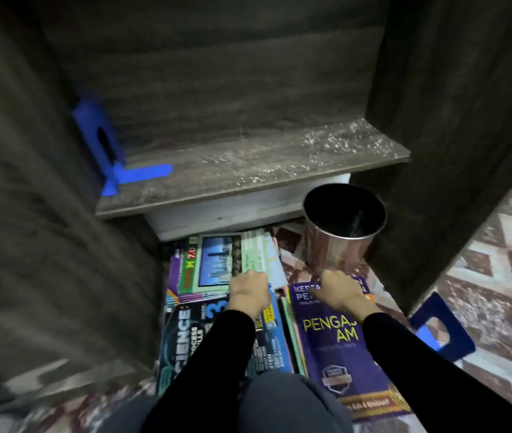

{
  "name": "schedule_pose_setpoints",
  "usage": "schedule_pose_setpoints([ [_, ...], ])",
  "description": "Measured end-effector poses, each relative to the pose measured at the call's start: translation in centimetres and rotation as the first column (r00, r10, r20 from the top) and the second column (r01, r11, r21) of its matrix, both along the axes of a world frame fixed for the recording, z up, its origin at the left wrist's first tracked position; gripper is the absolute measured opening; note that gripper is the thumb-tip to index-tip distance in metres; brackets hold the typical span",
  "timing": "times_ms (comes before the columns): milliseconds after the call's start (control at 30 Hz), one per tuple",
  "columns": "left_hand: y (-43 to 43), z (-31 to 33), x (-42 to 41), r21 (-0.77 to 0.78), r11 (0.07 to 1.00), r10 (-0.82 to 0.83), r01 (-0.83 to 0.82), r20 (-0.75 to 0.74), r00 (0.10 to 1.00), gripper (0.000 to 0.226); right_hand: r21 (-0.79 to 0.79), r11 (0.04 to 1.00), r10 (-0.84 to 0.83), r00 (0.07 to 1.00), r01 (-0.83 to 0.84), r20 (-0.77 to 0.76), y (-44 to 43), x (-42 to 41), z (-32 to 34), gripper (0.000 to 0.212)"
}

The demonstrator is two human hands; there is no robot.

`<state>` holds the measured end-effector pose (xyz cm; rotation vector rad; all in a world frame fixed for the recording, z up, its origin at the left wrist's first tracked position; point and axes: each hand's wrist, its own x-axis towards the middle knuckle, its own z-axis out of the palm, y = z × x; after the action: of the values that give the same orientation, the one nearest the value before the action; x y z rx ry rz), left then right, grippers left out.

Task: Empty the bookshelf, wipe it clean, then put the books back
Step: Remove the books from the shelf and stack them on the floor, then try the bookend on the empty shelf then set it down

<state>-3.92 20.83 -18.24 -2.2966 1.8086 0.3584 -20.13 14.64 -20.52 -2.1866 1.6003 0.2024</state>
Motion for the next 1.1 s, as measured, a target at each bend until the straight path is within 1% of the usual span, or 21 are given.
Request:
schedule_pose_setpoints([
  [67, 0.8, 1.9, 2.1, -0.031, 0.999, 0.044, -0.043, 0.029, 0.999, 0.034, -0.029, 0.997, 0.071, 0.997, -0.07, 0.029, 0.6, 2.4, 1.3, 0.043],
  [233, 2.8, 6.9, 7.7, -0.153, 0.977, 0.163, -0.149, 0.084, 0.983, 0.034, -0.094, 0.968, 0.238, 0.969, -0.232, 0.061, 1.9, 8.3, 4.7, 0.038],
  [333, 3.7, 9.6, 11.5, -0.286, 0.927, 0.262, -0.241, 0.035, 0.964, 0.034, -0.175, 0.942, 0.304, 0.948, -0.285, 0.093, 2.0, 11.7, 6.7, 0.038],
  [400, 4.0, 11.5, 13.9, -0.41, 0.862, 0.315, -0.298, -0.026, 0.949, 0.037, -0.215, 0.933, 0.323, 0.936, -0.289, 0.144, 1.7, 14.0, 8.1, 0.036],
  [467, 4.1, 13.1, 16.2, -0.543, 0.764, 0.346, -0.348, -0.109, 0.932, 0.044, -0.249, 0.925, 0.338, 0.92, -0.286, 0.199, 1.1, 16.1, 9.7, 0.035],
  [533, 4.0, 14.6, 18.3, -0.662, 0.65, 0.321, -0.373, -0.205, 0.924, 0.056, -0.275, 0.92, 0.35, 0.903, -0.28, 0.249, 0.4, 18.3, 11.3, 0.036],
  [600, 3.5, 15.7, 20.2, -0.728, 0.563, 0.269, -0.392, -0.287, 0.919, 0.065, -0.306, 0.91, 0.364, 0.89, -0.278, 0.274, -0.7, 20.7, 12.5, 0.037],
  [633, 3.2, 16.2, 20.8, -0.736, 0.536, 0.255, -0.413, -0.325, 0.911, 0.068, -0.326, 0.904, 0.373, 0.885, -0.278, 0.28, -1.3, 21.7, 13.0, 0.036],
  [700, 2.3, 17.1, 22.1, -0.715, 0.487, 0.261, -0.501, -0.429, 0.865, 0.071, -0.358, 0.891, 0.391, 0.872, -0.279, 0.293, -2.6, 23.9, 13.6, 0.034],
  [767, 1.1, 17.8, 22.9, -0.68, 0.441, 0.264, -0.586, -0.525, 0.809, 0.072, -0.369, 0.885, 0.401, 0.867, -0.283, 0.295, -3.7, 25.9, 13.9, 0.037],
  [833, -0.1, 18.2, 23.7, -0.664, 0.396, 0.249, -0.634, -0.586, 0.771, 0.072, -0.374, 0.878, 0.414, 0.865, -0.298, 0.284, -4.8, 27.8, 13.8, 0.041],
  [967, -2.6, 18.1, 25.2, -0.659, 0.334, 0.185, -0.673, -0.655, 0.733, 0.068, -0.32, 0.882, 0.431, 0.866, -0.345, 0.254, -6.5, 31.1, 12.8, 0.048],
  [1100, -4.3, 17.3, 26.1, -0.699, 0.335, 0.148, -0.632, -0.624, 0.768, 0.062, -0.289, 0.898, 0.406, 0.877, -0.33, 0.258, -7.7, 32.4, 11.5, 0.056],
])
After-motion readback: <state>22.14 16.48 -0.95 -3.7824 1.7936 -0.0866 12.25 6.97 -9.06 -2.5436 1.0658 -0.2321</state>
